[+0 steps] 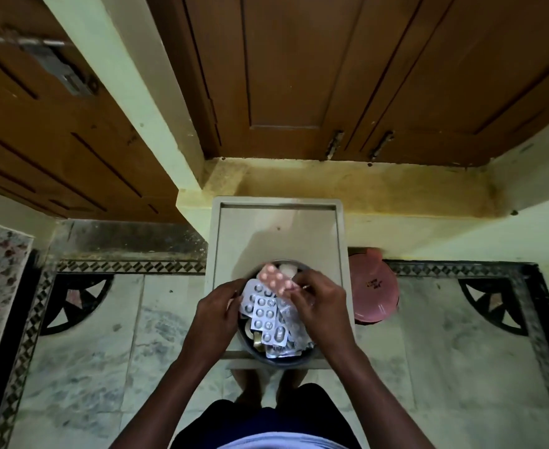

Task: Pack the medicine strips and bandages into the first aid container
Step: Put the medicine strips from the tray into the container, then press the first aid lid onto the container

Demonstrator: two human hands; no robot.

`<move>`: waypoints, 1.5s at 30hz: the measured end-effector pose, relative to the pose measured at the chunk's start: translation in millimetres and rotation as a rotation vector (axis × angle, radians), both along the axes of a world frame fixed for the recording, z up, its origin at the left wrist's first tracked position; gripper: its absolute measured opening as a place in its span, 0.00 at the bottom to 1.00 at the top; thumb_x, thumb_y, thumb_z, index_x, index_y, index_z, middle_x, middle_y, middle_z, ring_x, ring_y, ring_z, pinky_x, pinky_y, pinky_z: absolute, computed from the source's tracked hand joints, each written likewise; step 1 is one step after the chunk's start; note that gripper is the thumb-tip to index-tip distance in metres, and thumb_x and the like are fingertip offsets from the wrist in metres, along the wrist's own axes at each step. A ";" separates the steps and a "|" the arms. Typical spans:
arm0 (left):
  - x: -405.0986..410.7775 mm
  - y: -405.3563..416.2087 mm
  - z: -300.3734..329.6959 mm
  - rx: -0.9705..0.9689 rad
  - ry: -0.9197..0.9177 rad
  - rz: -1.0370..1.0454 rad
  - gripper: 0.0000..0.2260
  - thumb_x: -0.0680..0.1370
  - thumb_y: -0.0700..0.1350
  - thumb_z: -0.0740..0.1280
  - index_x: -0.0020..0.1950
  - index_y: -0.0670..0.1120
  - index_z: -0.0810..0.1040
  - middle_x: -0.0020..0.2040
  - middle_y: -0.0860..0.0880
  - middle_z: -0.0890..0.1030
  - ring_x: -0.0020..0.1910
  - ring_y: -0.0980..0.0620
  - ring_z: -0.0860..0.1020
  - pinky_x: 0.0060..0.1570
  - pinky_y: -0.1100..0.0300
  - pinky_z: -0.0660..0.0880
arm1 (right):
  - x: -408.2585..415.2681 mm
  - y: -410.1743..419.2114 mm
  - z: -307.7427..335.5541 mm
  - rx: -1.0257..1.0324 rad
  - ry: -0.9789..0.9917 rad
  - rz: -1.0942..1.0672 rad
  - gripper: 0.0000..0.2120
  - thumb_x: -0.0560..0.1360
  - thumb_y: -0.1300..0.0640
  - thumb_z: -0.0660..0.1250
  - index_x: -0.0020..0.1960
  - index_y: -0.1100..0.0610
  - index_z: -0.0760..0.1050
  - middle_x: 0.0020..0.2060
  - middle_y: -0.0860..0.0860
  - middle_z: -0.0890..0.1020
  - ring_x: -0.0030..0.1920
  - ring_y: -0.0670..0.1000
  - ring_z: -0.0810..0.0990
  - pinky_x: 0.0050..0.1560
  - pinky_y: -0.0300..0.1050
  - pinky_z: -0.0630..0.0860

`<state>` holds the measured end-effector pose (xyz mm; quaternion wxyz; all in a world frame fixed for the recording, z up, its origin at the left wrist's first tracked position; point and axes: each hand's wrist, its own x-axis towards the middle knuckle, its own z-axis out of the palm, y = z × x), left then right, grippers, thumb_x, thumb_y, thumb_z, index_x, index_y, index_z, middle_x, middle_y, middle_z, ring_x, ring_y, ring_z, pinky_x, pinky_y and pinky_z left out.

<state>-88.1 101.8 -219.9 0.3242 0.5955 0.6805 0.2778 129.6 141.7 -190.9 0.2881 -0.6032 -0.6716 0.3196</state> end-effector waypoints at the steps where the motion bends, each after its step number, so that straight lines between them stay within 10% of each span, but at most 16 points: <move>1: 0.8 -3.9 -0.7 -0.007 -0.004 0.016 0.15 0.82 0.38 0.66 0.67 0.48 0.81 0.60 0.55 0.84 0.55 0.59 0.82 0.57 0.66 0.76 | 2.1 -8.3 -5.2 -0.011 -0.013 0.012 0.06 0.73 0.64 0.75 0.48 0.57 0.81 0.41 0.51 0.84 0.41 0.51 0.82 0.41 0.45 0.77; 19: 7.3 -11.4 -3.7 -0.197 0.138 0.053 0.08 0.83 0.48 0.64 0.56 0.46 0.79 0.51 0.48 0.82 0.43 0.48 0.82 0.46 0.49 0.81 | 9.6 -12.5 -34.2 0.087 -0.415 0.342 0.13 0.68 0.54 0.78 0.52 0.47 0.84 0.54 0.52 0.81 0.57 0.61 0.80 0.49 0.56 0.75; 35: 13.3 -11.6 10.0 -0.217 0.134 0.120 0.08 0.82 0.40 0.61 0.51 0.43 0.81 0.45 0.44 0.82 0.44 0.44 0.82 0.41 0.48 0.82 | 39.8 -47.7 -38.2 0.049 -0.050 -0.341 0.18 0.76 0.67 0.56 0.60 0.63 0.79 0.53 0.58 0.80 0.58 0.50 0.74 0.59 0.26 0.64; 43: -18.1 -7.7 25.4 -0.199 0.037 0.245 0.09 0.82 0.42 0.63 0.52 0.46 0.83 0.44 0.47 0.84 0.35 0.54 0.82 0.29 0.65 0.80 | 27.0 -60.0 -62.4 -0.121 -0.042 -0.349 0.12 0.81 0.57 0.63 0.62 0.58 0.77 0.53 0.55 0.79 0.53 0.56 0.79 0.52 0.52 0.76; 45: -31.7 -6.5 19.5 -0.192 0.050 0.276 0.13 0.80 0.50 0.62 0.54 0.46 0.84 0.47 0.46 0.86 0.37 0.48 0.84 0.34 0.53 0.84 | 21.3 -57.9 -63.6 -0.156 -0.160 -0.326 0.16 0.78 0.55 0.69 0.63 0.59 0.76 0.55 0.57 0.79 0.52 0.58 0.80 0.50 0.55 0.78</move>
